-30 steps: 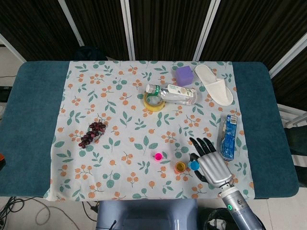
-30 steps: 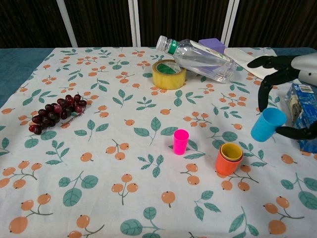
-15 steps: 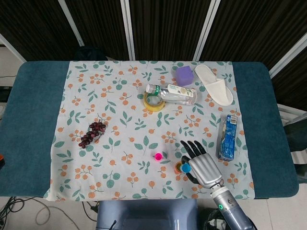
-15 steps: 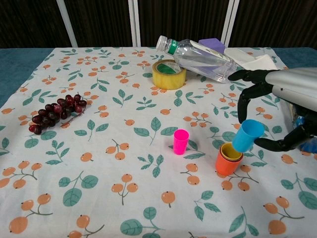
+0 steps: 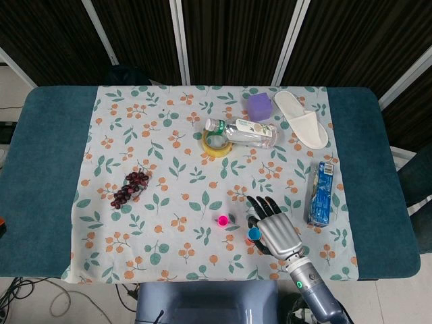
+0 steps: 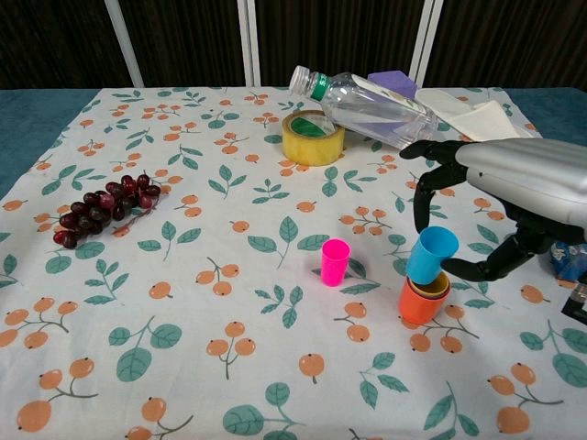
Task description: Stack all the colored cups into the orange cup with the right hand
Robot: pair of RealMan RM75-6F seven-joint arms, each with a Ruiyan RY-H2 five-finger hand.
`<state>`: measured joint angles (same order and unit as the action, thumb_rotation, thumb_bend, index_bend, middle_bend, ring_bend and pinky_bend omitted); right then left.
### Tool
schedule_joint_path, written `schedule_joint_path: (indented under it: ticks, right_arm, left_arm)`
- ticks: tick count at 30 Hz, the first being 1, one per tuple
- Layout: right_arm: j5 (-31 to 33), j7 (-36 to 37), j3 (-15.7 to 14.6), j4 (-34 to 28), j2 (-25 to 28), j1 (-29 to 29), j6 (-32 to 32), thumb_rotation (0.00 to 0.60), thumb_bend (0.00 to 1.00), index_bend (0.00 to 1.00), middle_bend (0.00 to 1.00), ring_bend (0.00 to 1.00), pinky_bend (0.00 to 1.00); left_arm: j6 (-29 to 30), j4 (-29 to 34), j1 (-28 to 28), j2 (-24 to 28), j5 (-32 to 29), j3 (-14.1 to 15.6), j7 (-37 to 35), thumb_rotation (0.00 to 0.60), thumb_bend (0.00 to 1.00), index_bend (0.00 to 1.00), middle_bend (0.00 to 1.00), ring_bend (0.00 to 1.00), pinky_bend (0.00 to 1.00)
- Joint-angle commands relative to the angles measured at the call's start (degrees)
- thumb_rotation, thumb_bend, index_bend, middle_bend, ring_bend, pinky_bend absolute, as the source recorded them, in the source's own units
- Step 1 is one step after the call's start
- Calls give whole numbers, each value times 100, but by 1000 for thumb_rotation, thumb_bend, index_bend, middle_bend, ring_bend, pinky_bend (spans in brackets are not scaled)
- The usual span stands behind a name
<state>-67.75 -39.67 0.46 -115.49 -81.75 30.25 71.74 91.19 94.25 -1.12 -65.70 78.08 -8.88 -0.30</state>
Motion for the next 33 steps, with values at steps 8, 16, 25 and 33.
schedule_joint_path:
  ticks: [8, 16, 25, 33]
  right_arm:
    - [67, 22, 44, 95, -19, -31, -35, 600, 392, 510, 0, 14, 97]
    - [48, 112, -8, 131, -9, -73, -107, 600, 393, 511, 0, 14, 96]
    - [80, 121, -1, 257, -101, -69, -186, 600, 393, 216, 0, 14, 96]
    - [188, -76, 121, 129, -16, -14, -158, 600, 393, 46, 0, 14, 96]
  left_arm:
    - [3, -2, 1, -4, 11, 9, 20, 600, 764, 150, 8, 0, 0]
    - [-1, 2, -1, -8, 15, 16, 40, 600, 763, 150, 8, 0, 0]
    - [2, -4, 1, -8, 6, 9, 31, 600, 764, 150, 8, 0, 0]
    - [4, -1, 2, -6, 8, 6, 17, 600, 764, 150, 8, 0, 0]
